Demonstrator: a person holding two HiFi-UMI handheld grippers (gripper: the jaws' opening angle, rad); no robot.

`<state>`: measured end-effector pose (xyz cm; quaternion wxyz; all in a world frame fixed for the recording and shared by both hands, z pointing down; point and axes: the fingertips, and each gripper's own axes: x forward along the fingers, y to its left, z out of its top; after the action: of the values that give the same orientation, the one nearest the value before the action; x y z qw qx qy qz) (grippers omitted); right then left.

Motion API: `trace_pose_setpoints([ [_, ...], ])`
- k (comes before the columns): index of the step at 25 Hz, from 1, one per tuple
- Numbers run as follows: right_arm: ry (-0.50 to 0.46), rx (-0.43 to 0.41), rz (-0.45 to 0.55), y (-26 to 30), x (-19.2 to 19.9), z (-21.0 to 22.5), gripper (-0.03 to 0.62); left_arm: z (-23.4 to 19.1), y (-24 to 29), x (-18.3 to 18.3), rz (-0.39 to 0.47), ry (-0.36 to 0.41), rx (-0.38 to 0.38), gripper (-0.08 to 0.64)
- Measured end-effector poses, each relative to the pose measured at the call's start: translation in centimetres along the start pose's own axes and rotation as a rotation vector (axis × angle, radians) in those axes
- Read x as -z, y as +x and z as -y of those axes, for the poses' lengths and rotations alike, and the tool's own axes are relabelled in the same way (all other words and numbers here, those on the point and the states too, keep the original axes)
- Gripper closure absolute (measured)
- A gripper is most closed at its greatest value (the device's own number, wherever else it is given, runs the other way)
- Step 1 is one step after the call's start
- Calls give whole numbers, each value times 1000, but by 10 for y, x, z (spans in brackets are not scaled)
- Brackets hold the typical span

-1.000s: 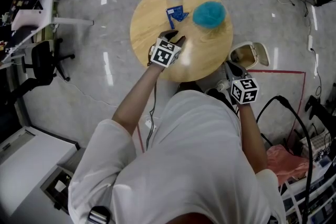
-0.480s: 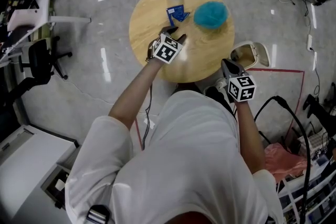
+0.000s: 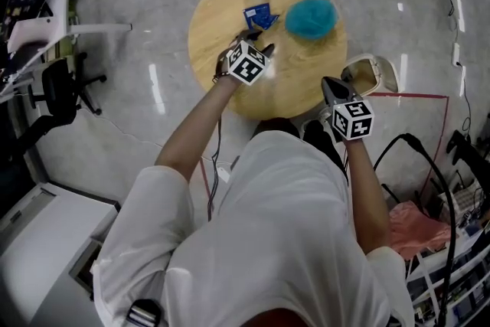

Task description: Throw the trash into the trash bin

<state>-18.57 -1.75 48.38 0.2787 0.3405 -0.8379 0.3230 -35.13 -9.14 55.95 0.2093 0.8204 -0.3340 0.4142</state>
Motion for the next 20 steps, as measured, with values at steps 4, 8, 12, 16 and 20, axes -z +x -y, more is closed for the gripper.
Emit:
trace_pose_setpoints([
  [4,9,-1,-6,8,-4,-1,592,-6,14,9,-37,39,3,337],
  [8,14,-5,-21,18,-3,1,592,-13,28,14,-64,88,-3,334],
  [12,22,-10,-30,28,0,3,592,-19,41,18,-88,141,-14,330],
  [16,37,-10,-32,37,2,5,592,-24,55,25,-117,178,-14,324],
  [20,48,-13,-29,43,2,2,592,-31,66,29,-134,187,-26,324],
])
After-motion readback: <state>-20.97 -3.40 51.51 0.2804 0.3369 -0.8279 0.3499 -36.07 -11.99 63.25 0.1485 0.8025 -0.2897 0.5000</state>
